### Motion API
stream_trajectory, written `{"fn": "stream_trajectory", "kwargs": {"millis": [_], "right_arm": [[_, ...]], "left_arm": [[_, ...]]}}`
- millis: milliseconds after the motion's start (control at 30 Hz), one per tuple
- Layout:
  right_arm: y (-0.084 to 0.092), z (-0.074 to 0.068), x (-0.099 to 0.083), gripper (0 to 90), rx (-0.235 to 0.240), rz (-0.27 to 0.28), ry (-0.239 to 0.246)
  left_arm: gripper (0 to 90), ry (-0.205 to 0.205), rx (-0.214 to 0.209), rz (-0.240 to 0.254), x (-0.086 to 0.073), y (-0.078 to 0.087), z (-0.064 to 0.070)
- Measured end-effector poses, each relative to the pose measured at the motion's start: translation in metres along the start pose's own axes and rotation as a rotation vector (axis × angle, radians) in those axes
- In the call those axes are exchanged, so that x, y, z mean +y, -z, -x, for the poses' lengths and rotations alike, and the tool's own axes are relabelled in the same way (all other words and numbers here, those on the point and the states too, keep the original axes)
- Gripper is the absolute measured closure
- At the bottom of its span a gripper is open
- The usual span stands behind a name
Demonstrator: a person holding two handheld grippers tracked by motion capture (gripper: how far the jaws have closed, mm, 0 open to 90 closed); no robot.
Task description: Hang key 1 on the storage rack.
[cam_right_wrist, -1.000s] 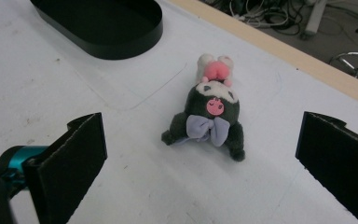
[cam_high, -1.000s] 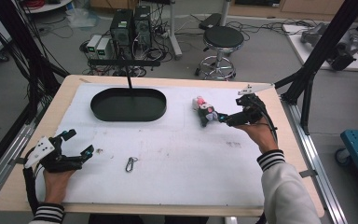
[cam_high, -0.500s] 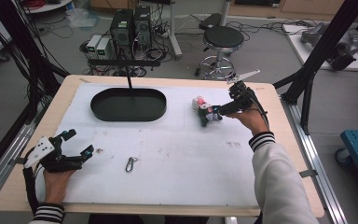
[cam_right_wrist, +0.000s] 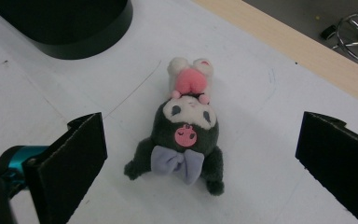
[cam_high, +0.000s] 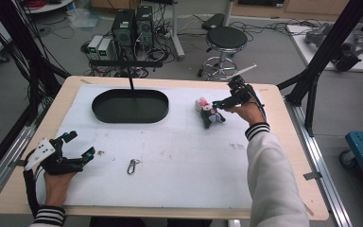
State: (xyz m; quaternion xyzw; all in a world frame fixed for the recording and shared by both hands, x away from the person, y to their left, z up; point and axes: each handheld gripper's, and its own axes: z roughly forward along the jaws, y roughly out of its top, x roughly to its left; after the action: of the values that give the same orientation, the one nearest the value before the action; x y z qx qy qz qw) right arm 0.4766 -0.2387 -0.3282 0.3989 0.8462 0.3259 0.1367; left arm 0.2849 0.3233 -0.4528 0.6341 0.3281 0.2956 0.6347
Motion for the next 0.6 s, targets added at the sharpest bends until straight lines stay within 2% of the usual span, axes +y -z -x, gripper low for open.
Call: {"fn": "stream_trajectory", "kwargs": {"millis": [533,600], "right_arm": [[-0.032,0.001,0.001,1.0,-0.014,-0.059,-0.017],[-0.039,0.001,0.000,1.0,-0.017,-0.087,-0.017]], "left_arm": [[1.7,0.006,0.003,0.001,0.000,0.000,0.000],[1.7,0.005,0.002,0.001,0.000,0.000,0.000]]}}
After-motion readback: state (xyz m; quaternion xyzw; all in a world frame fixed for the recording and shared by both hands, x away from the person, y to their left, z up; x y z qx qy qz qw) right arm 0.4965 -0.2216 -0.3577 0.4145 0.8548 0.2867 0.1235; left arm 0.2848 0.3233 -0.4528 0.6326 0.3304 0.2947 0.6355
